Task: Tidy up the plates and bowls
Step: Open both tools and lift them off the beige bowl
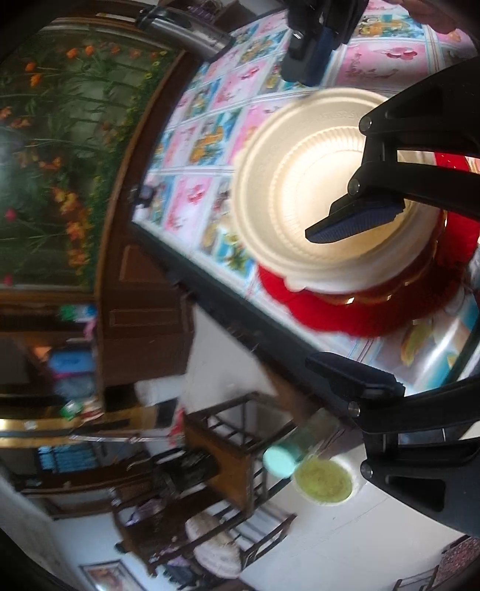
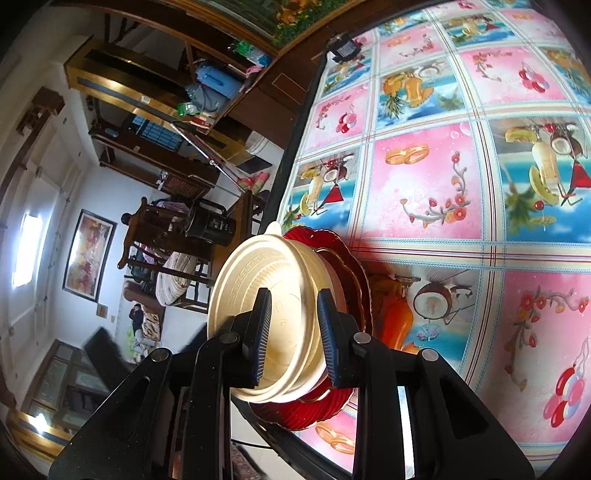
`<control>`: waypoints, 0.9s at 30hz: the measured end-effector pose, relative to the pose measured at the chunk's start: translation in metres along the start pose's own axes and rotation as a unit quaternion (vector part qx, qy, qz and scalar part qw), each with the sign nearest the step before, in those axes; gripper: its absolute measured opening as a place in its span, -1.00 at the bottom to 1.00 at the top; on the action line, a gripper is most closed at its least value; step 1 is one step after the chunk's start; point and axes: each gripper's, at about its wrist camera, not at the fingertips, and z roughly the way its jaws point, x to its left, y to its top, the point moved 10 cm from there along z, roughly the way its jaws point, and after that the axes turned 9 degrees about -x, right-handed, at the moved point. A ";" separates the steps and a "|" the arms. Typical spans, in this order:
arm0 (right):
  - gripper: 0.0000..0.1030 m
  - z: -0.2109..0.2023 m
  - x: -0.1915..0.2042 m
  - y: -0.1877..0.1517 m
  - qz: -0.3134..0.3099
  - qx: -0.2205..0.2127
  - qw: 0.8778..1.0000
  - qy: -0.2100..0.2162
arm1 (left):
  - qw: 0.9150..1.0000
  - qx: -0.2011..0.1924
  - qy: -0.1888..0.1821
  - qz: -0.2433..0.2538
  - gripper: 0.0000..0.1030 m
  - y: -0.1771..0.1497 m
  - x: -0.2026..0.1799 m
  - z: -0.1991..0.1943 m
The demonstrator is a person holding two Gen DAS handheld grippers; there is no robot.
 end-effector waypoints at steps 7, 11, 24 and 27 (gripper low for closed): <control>-0.50 -0.010 0.008 -0.010 -0.059 -0.027 0.998 -0.002 | 0.996 -0.080 0.033 0.001 0.54 0.027 0.008 -0.047; -0.50 -0.023 0.026 -0.019 -0.122 -0.057 0.991 0.007 | 0.994 -0.100 0.033 0.000 0.55 0.034 0.004 -0.066; -0.50 -0.058 0.062 -0.039 -0.220 -0.112 0.969 0.024 | 0.991 -0.127 0.035 -0.001 0.60 0.032 -0.012 -0.102; -0.50 -0.060 0.066 -0.042 -0.230 -0.113 0.966 0.027 | 0.992 -0.123 0.027 -0.004 0.60 0.027 -0.015 -0.106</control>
